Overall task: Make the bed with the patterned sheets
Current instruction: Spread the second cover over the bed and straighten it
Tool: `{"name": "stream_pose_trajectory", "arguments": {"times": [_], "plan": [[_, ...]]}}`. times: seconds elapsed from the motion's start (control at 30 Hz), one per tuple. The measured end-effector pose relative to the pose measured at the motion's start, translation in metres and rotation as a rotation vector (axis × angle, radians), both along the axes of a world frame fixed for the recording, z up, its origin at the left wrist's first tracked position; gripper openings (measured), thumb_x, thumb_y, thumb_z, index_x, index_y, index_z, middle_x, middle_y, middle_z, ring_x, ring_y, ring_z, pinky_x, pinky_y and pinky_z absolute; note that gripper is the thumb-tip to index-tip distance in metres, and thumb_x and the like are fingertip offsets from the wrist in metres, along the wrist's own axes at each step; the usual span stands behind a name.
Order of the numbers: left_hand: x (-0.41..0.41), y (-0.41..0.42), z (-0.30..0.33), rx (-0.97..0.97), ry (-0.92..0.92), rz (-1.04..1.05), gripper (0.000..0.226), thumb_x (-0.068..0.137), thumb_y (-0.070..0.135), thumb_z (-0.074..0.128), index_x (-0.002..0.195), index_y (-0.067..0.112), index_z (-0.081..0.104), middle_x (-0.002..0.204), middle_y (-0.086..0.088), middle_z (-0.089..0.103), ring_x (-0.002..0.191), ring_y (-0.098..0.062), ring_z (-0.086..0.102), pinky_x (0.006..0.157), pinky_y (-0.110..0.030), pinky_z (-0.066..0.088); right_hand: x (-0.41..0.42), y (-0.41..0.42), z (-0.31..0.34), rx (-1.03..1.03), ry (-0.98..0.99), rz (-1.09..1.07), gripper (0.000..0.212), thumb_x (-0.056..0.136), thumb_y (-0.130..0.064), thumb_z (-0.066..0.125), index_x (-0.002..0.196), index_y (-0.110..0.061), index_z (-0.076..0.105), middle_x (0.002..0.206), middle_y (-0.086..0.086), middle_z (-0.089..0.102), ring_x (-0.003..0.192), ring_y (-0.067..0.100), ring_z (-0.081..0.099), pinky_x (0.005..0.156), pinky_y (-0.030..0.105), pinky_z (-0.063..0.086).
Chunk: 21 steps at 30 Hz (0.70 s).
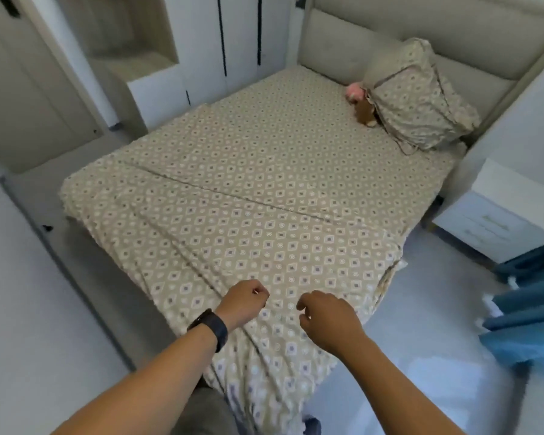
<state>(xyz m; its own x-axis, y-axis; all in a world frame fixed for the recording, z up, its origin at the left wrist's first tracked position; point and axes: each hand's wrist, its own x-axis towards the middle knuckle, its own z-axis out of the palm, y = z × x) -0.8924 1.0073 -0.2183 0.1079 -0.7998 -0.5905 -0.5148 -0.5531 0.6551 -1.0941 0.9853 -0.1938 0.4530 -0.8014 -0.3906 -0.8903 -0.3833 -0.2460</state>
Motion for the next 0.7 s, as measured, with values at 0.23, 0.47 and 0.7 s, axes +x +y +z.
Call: {"name": "stream_pose_trajectory", "arguments": {"times": [0.23,0.47,0.7], "plan": [[-0.009,0.095,-0.043,0.126,0.117,0.398,0.021,0.102,0.026,0.049,0.090,0.010,0.058,0.086,-0.009,0.059,0.071,-0.022,0.054,0.058,-0.025,0.046,0.015,0.002,-0.020,0.006,0.053,0.195,0.026,0.100,-0.032,0.046,0.114,-0.024,0.065,0.108,-0.002,0.066,0.094,0.023,0.064,0.083,0.036,0.053],[0.000,0.129,-0.137,0.289,0.094,0.635,0.026,0.097,0.015,0.041,0.075,0.005,0.051,0.082,0.006,0.030,0.055,-0.019,0.035,0.055,-0.030,0.030,0.020,0.016,-0.097,0.077,0.224,0.276,0.031,0.098,-0.044,0.040,0.097,-0.019,0.059,0.092,-0.001,0.060,0.085,0.024,0.062,0.075,0.035,0.047],[-0.043,0.176,-0.300,0.402,0.210,1.012,0.046,0.093,0.030,0.063,0.134,0.016,0.045,0.128,-0.007,0.055,0.101,-0.023,0.058,0.084,-0.034,0.049,0.045,0.023,-0.267,0.211,0.371,0.421,0.042,0.100,-0.055,0.040,0.116,-0.018,0.054,0.112,0.001,0.059,0.104,0.025,0.058,0.077,0.038,0.036]]}}
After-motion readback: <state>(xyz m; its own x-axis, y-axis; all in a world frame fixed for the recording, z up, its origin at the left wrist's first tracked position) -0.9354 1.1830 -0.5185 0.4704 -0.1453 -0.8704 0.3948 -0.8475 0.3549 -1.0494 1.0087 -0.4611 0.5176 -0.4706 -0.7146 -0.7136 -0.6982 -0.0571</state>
